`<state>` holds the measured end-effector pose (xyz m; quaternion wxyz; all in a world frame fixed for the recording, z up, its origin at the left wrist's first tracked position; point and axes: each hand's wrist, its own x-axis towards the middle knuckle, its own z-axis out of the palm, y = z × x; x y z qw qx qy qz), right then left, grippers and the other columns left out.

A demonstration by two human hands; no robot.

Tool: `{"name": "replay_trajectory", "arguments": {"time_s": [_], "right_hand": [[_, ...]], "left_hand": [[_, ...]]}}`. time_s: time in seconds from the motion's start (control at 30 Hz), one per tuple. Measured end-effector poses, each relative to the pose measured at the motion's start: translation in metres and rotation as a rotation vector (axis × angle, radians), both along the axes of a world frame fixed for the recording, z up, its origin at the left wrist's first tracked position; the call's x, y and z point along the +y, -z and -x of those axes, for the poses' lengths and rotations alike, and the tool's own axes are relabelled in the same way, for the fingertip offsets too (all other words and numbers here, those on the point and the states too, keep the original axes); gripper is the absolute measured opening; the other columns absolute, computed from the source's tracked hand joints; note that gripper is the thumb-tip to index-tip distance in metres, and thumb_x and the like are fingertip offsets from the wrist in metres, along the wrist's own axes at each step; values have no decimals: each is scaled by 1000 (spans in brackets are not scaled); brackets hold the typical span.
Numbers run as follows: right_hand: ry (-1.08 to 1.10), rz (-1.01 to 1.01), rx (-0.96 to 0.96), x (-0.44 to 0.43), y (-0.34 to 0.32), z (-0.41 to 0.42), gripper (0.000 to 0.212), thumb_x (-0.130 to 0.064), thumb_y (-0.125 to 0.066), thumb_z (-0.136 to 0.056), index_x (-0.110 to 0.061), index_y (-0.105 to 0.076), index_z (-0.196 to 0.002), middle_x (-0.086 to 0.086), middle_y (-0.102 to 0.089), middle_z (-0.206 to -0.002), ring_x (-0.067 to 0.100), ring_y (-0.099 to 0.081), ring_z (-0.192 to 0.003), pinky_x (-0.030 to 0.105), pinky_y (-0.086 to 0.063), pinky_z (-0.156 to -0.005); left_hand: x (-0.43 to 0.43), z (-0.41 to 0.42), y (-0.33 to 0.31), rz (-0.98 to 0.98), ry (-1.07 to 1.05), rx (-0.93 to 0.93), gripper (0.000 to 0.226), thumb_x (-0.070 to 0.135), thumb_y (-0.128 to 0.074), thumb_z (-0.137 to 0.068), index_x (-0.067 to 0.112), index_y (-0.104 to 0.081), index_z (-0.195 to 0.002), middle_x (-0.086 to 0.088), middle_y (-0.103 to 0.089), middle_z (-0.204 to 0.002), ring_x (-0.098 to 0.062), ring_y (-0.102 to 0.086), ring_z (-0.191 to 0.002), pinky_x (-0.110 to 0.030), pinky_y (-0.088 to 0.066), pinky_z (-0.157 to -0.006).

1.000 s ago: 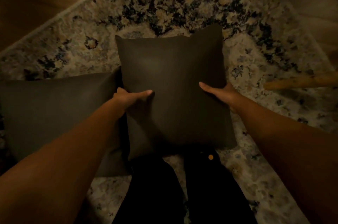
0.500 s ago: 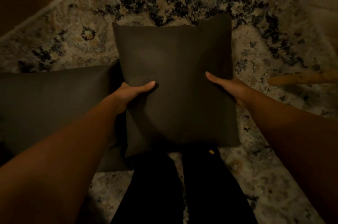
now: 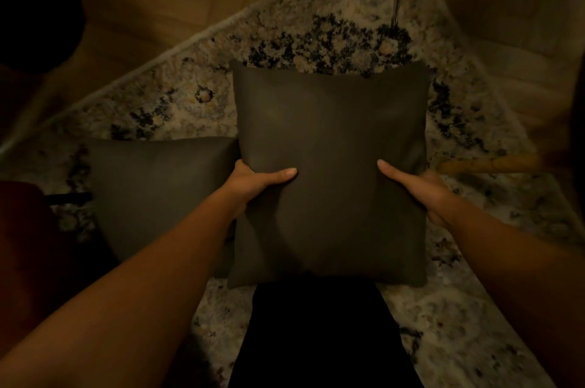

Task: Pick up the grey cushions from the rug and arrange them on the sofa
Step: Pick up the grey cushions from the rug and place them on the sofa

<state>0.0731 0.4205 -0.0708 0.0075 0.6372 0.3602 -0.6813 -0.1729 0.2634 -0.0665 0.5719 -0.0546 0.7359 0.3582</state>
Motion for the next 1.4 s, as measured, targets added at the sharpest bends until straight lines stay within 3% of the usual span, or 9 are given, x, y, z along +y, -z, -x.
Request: {"name": "replay_trajectory", "arguments": {"time_s": [0.13, 0.23, 0.33, 0.5, 0.67, 0.87, 0.97, 1.13, 1.4], "right_hand": [[-64, -46, -4, 7, -58, 14, 114, -60, -92, -30, -23, -56, -132, -2, -67, -121, 21, -65, -105, 44, -52, -96], [-103, -71, 50, 11, -102, 28, 119, -63, -91, -24, -25, -56, -132, -3, -66, -121, 20, -64, -107, 45, -50, -98], [-173, -105, 102, 9, -154, 49, 102, -56, -91, -39, -22, -57, -129, -4, -66, -121, 17, -64, -106, 37, -50, -95], [-292, -153, 160, 1, -227, 88, 72, -37, -83, -68, -19, -54, -131, -5, -62, -113, 15, -59, -101, 29, -47, -87], [-493, -191, 201, -20, -293, 133, 122, -63, -89, -28, -21, -51, -137, -7, -61, -130, 17, -58, -116, 39, -47, -102], [-713, -244, 274, -69, -355, 178, 119, -60, -87, -31, -15, -53, -135, -3, -61, -130, 18, -58, -117, 38, -47, -102], [-836, -227, 320, -106, -378, 200, 98, -49, -89, -50, -14, -53, -134, -4, -60, -127, 17, -58, -114, 33, -49, -95], [-1038, -195, 393, -185, -403, 231, 68, -29, -85, -69, -17, -57, -129, -3, -63, -116, 17, -61, -104, 32, -50, -88], [-1306, -186, 455, -332, -431, 266, 115, -61, -92, -25, -20, -59, -127, -2, -67, -120, 20, -66, -104, 41, -55, -91]], "left_hand": [[-9, 3, -64, -67, -65, 44, 117, 38, -95, -24, 11, -50, -128, -3, -64, -121, -16, -64, -104, -28, -53, -83], [-16, 8, -117, -76, -120, 84, 97, 27, -93, -43, 9, -49, -127, -2, -63, -120, -16, -63, -104, -26, -51, -78], [-27, 14, -168, -88, -164, 136, 80, 19, -87, -60, 9, -46, -128, 2, -60, -119, -13, -59, -101, -25, -47, -79], [-61, 23, -246, -82, -305, 226, 89, 21, -86, -62, 10, -38, -136, 1, -53, -127, -19, -55, -111, -28, -45, -88], [-110, 27, -311, -88, -472, 315, 99, 24, -87, -59, 12, -32, -140, -1, -50, -134, -21, -50, -120, -30, -44, -89], [-184, 13, -363, -169, -674, 400, 86, 16, -83, -68, 9, -34, -139, 1, -50, -131, -17, -47, -123, -24, -39, -90], [-232, -1, -380, -158, -783, 430, 83, 16, -83, -67, 9, -39, -136, 0, -51, -132, -17, -50, -120, -24, -40, -90], [-316, -35, -409, -154, -1028, 462, 112, 38, -94, -35, 12, -47, -133, -1, -59, -128, -20, -57, -115, -36, -48, -94], [-446, -75, -442, -118, -1374, 545, 70, 12, -83, -66, 8, -51, -128, -1, -60, -120, -17, -57, -104, -29, -44, -85]]}}
